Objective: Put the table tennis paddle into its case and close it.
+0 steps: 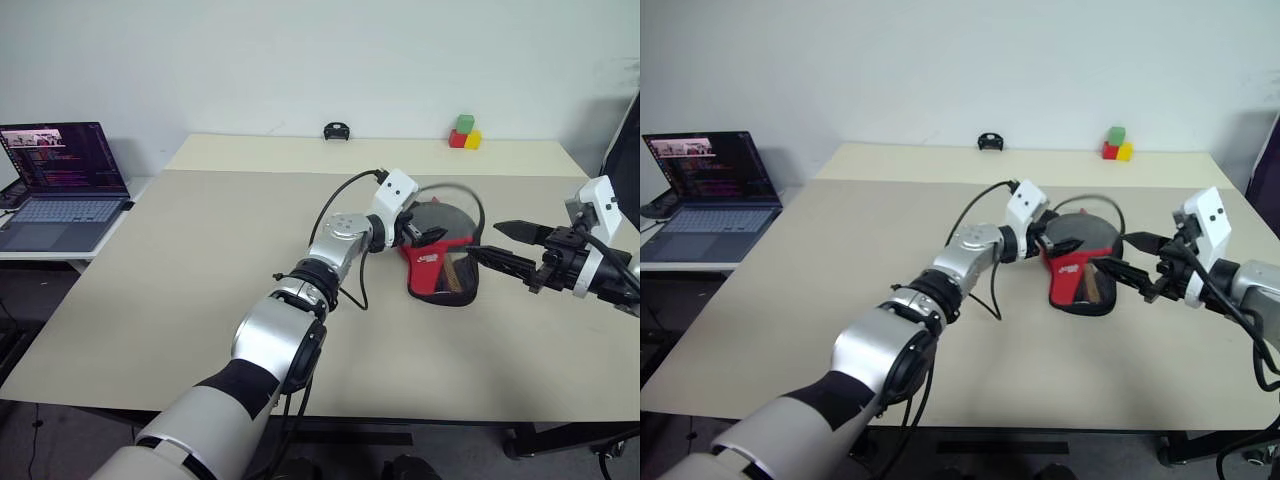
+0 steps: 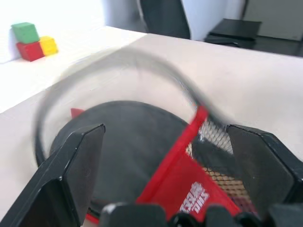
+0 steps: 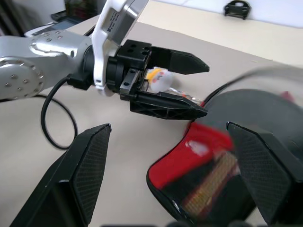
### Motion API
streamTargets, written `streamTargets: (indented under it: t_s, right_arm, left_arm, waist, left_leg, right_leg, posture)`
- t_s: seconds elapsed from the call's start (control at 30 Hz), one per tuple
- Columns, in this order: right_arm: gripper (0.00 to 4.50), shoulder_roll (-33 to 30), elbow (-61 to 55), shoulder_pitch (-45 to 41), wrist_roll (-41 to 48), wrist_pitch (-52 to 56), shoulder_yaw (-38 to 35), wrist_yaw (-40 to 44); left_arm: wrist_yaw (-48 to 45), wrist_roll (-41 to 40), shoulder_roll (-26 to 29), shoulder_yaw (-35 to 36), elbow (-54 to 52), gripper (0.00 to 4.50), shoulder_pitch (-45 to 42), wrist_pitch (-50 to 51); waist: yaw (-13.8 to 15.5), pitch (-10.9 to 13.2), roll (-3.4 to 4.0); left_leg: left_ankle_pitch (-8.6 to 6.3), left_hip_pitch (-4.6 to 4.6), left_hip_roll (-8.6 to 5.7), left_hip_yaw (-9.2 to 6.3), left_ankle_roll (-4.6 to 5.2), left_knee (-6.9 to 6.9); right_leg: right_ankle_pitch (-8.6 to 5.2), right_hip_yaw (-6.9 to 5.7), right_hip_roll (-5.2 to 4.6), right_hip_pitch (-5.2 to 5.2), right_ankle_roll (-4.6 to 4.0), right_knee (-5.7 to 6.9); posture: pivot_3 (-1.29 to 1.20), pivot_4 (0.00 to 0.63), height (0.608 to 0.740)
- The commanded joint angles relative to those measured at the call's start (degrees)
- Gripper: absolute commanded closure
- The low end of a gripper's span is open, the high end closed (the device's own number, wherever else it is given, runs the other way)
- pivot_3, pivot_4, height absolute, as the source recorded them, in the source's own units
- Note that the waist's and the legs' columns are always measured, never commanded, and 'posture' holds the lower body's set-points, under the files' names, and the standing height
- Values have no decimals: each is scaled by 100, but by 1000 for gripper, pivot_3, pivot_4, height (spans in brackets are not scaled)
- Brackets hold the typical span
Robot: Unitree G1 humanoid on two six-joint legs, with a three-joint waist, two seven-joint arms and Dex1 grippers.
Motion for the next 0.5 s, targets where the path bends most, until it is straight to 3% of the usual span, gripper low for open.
streamTargets:
  t_s: [0.03,0.2,0.33,0.5]
  right_arm:
    - [242,-40,-98,49,-131,-197,-139,-209]
    - [242,119,137,182,-440,-348,390,-316]
    - [242,349,934,-86,-670,-409,787,-342]
    - [113,635,2246,-710,-1403,-709,1283,-635]
  left_arm:
    - [-22,15,110,172,-91,0,-160,-276]
    - [-578,-57,496,255,-342,0,90,-560]
    - [-1626,-303,795,274,-1069,0,605,-670]
    - [-2830,-767,1383,95,-3190,0,1804,130]
  waist:
    - [5,0,0]
    - [2,-1,1]
    - [3,-1,2]
    - [-56,-3,6]
  left_leg:
    - [0,0,0,0,0,0]
    - [2,1,-1,2,-1,0]
    - [4,2,-2,3,-3,1]
    - [11,2,-1,8,-14,2]
  right_leg:
    - [0,0,0,0,0,1]
    - [0,-1,0,0,0,0]
    - [0,-1,0,1,0,-1]
    - [1,6,0,-2,0,0]
  posture:
    - [0,150,740]
    - [0,150,740]
    - [0,150,740]
    - [0,150,740]
